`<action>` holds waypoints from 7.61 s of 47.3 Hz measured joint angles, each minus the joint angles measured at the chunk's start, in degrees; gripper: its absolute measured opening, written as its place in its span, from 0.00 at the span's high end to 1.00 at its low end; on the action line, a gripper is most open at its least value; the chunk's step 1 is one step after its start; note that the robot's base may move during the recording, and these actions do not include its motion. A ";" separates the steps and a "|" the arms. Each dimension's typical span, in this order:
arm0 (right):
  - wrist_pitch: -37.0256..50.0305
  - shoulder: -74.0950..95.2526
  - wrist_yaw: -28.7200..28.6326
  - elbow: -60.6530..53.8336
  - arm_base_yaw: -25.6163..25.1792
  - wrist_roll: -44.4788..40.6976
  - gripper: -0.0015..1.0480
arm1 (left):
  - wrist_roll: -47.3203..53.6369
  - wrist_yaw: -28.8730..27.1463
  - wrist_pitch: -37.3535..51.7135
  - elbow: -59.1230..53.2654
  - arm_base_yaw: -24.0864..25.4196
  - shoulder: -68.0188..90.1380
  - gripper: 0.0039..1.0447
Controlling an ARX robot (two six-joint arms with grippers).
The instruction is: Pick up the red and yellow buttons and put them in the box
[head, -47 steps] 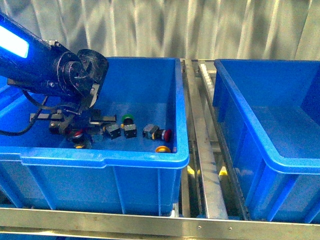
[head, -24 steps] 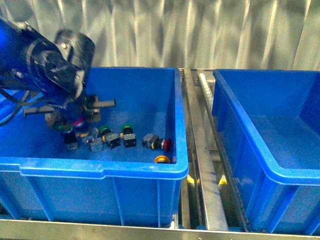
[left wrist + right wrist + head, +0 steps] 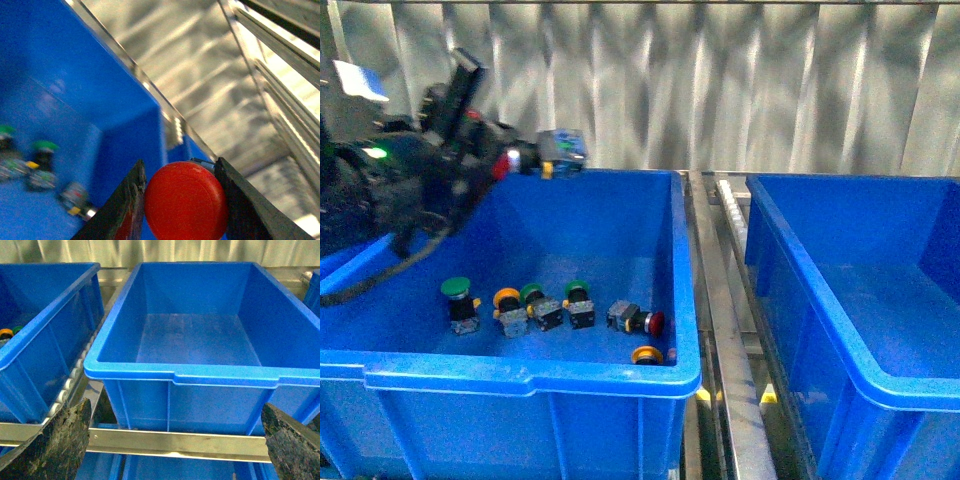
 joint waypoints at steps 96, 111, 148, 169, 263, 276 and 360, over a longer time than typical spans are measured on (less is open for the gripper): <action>76.59 82.62 10.34 26.99 14.47 72.26 0.06 | -5.09 7.80 -1.05 19.63 -27.06 13.64 0.69; 77.44 82.88 8.90 27.98 11.82 72.35 0.06 | -4.79 6.86 -3.04 19.65 -27.39 13.64 0.69; 76.67 81.20 8.98 27.58 9.51 73.85 0.43 | -5.31 5.88 -7.63 24.37 -28.68 15.58 0.69; 77.00 81.70 7.61 26.32 8.09 74.36 0.75 | -8.17 3.98 -9.44 27.50 -28.92 17.03 0.70; 64.89 76.41 6.16 30.99 12.00 62.93 0.75 | 51.69 -50.12 -51.30 -42.60 -26.91 -78.73 0.63; 63.63 77.53 6.36 32.44 12.61 61.22 0.75 | 52.61 -44.09 -46.75 -55.34 -22.51 -88.80 0.98; 55.93 70.07 10.12 27.78 14.03 57.27 0.75 | 53.00 -9.90 -59.98 -55.95 12.72 -102.47 0.07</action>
